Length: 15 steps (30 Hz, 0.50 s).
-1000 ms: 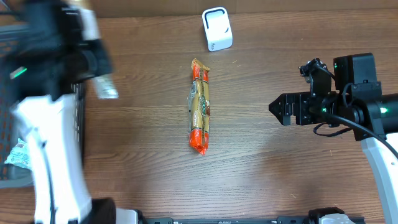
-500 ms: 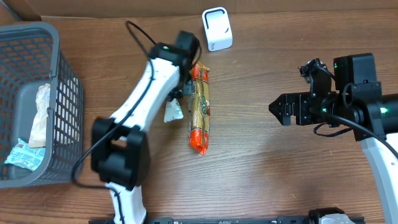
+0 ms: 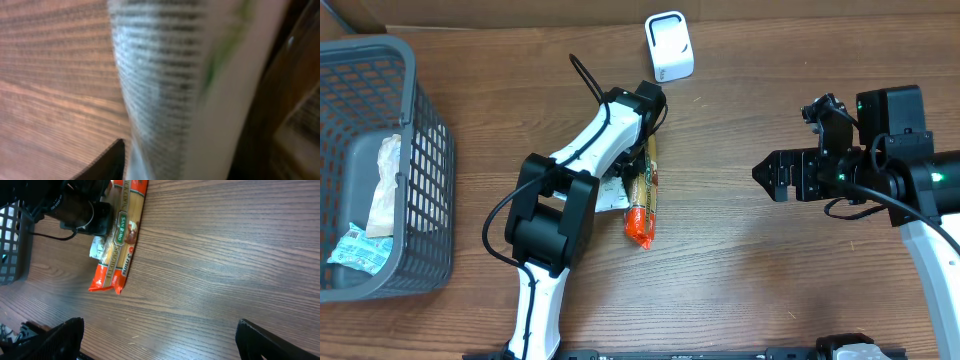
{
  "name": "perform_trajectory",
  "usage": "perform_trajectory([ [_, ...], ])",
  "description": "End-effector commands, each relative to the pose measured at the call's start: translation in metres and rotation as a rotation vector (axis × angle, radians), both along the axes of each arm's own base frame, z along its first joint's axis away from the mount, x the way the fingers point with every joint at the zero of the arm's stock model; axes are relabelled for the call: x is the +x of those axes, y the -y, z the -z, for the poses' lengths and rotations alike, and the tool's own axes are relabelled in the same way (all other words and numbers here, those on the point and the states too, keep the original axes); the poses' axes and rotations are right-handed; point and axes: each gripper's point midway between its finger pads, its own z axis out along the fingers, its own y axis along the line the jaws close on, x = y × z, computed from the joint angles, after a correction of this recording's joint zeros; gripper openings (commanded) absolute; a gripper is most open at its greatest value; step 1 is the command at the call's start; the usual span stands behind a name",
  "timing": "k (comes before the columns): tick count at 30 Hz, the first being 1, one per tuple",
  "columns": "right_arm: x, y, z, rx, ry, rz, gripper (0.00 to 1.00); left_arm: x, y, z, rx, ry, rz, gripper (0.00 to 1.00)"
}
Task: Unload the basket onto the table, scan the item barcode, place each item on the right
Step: 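Place the white tube left of the spaghetti pack and release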
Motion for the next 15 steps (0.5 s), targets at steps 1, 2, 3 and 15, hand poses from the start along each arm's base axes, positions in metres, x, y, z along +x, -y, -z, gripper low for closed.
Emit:
perform_trajectory([
  [1,0.004,0.002,-0.009,-0.004,0.038,-0.002,0.98,0.014,0.008,-0.031,-0.041,0.065,-0.011,0.50],
  [2,0.004,0.002,-0.009,-0.004,0.037,-0.002,0.98,0.018,0.009,-0.041,-0.047,0.077,-0.004,0.50],
  [3,0.004,0.002,-0.010,-0.004,0.038,-0.002,0.98,0.021,0.009,-0.051,-0.053,0.089,0.000,0.51],
  [15,0.001,0.002,-0.008,-0.005,0.024,-0.002,0.98,0.055,-0.035,-0.290,-0.195,0.558,0.007,0.87],
])
